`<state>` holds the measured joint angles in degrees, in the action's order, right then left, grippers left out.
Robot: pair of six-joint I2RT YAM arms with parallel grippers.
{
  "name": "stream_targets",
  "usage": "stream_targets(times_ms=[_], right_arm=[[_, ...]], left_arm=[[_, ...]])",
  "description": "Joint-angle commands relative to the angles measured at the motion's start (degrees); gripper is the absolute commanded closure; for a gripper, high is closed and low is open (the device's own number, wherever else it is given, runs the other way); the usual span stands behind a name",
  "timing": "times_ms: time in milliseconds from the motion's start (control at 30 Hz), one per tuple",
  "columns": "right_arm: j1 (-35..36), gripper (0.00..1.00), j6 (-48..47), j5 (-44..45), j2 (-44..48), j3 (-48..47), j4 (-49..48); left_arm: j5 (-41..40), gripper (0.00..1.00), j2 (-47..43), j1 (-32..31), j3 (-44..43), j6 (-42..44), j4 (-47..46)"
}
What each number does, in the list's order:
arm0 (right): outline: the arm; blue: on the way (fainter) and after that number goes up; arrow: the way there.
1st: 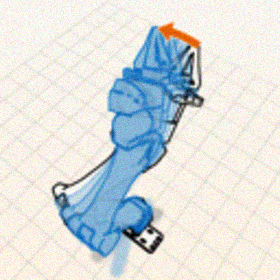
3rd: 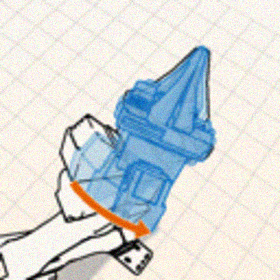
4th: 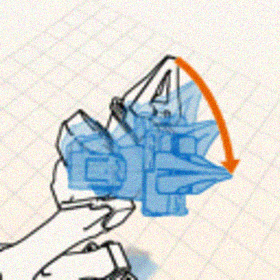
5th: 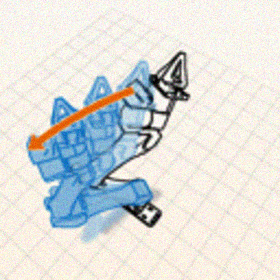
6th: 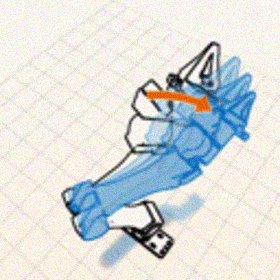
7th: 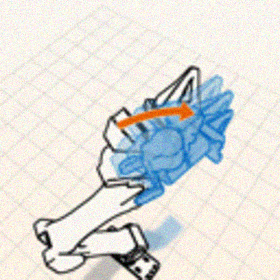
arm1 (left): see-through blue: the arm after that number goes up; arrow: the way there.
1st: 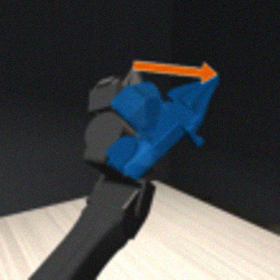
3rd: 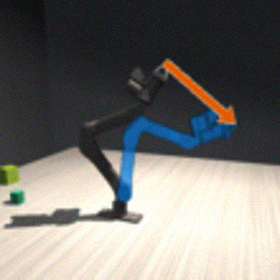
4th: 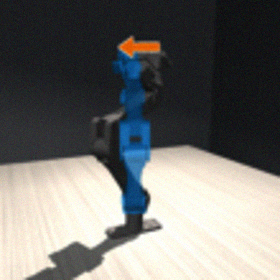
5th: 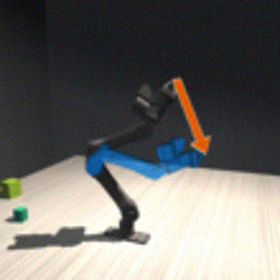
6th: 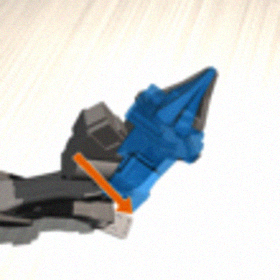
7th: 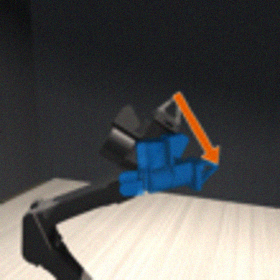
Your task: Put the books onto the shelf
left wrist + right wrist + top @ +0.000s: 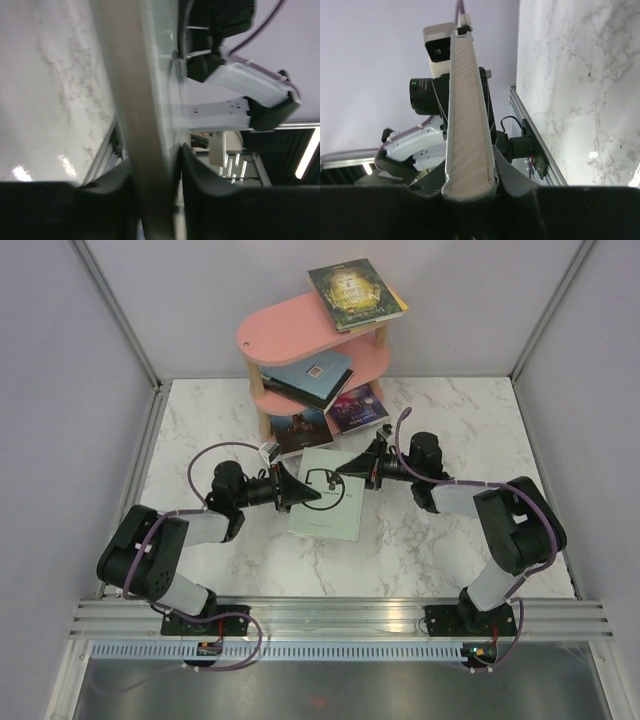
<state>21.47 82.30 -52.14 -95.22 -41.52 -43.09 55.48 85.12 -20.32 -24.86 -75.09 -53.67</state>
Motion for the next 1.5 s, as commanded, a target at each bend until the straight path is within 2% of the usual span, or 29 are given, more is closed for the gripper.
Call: stream_targets(times_ms=[0,33,133,167,200,233,267,300,333,367,400,433,567,600,733,800,933,1067,1233,1333,1367,1400,1433,1467], right_arm=[[0.1,1.0,11.7,-4.9,-0.8,-2.5,-19.8],[0.1,1.0,12.0,-4.9,-1.7,-3.0,-20.2],[0.1,0.99,14.5,-4.4,-4.0,-4.4,-23.0],[0.1,0.89,15.2,-4.2,-4.6,-4.6,-24.0],[0.1,0.6,16.7,-4.1,-5.0,-4.5,-25.9],[0.1,0.5,17.0,-4.0,-5.1,-4.3,-26.3],[0.1,0.41,17.0,-3.6,-4.7,-3.8,-26.2],[0.1,0.24,16.8,-3.4,-4.2,-2.2,-25.8],[0.0,0.18,16.5,-3.1,-3.0,-1.2,-25.6],[0.0,0.15,16.3,-2.6,-2.2,-0.2,-25.3],[0.0,0.03,16.0,-2.4,-1.4,1.7,-24.1],[-0.1,0.02,14.7,-2.0,0.5,2.7,-22.8],[0.9,0.02,9.1,1.0,6.8,5.8,-12.8],[1.4,0.02,7.9,2.6,8.0,6.0,-7.5],[5.8,0.02,6.1,7.1,13.4,4.4,-0.8],[6.7,0.02,7.2,8.8,14.0,2.6,0.2],[9.5,0.02,12.2,13.2,13.2,0.3,-4.0],[12.9,0.07,15.6,18.0,12.4,-1.9,-6.1],[13.2,0.13,16.5,22.4,12.0,-5.1,-4.3],[13.2,0.26,20.1,24.5,9.4,-6.1,-9.3],[13.2,0.39,22.4,24.9,8.7,-6.3,-11.0],[13.2,0.46,23.1,25.2,7.8,-6.9,-13.4],[13.3,0.59,23.5,25.3,7.6,-7.3,-13.7],[13.4,0.67,23.6,25.3,7.6,-8.0,-13.2]], left_arm=[[4.5,0.75,2.8,0.2,-3.3,-10.7,-17.3],[4.9,0.97,4.3,0.1,-3.7,-11.2,-18.0],[3.7,0.98,4.0,0.3,-3.7,-11.2,-17.2],[2.9,0.98,3.4,0.2,-3.7,-10.6,-15.7],[2.1,0.98,2.5,0.3,-3.8,-9.6,-13.1],[1.3,0.98,1.5,0.3,-4.1,-6.9,-10.3],[-0.4,0.98,-1.5,0.5,-5.3,-4.9,-2.3],[-1.3,0.98,-3.1,0.6,-6.3,-2.5,2.6],[-2.5,0.98,-5.1,0.7,-7.5,2.4,7.7],[-5.6,0.98,-8.3,0.9,-9.9,4.8,18.1],[-7.5,0.98,-10.0,1.2,-11.2,6.7,22.3],[-9.2,0.98,-11.2,1.3,-12.2,8.9,25.9],[-17.7,0.98,-14.6,1.9,-13.5,6.9,30.2],[-18.8,0.98,-15.2,1.9,-13.5,6.3,30.9],[-24.6,0.98,-17.0,1.9,-15.4,7.1,35.8],[-26.1,0.98,-17.7,1.9,-16.3,7.6,37.8],[-31.0,0.98,-20.1,1.9,-17.7,7.2,43.0],[-40.1,0.98,-23.1,1.7,-23.0,9.8,58.2],[-42.1,0.98,-24.2,1.7,-25.1,11.2,62.4],[-43.3,0.98,-24.7,1.6,-25.5,12.2,65.0],[-43.9,0.98,-24.9,1.6,-25.8,12.2,65.9],[-44.5,0.98,-25.4,1.6,-25.9,12.4,67.6],[-45.6,0.98,-25.7,1.6,-26.2,12.7,68.5],[-46.0,0.98,-26.0,1.5,-26.4,12.8,69.1]])
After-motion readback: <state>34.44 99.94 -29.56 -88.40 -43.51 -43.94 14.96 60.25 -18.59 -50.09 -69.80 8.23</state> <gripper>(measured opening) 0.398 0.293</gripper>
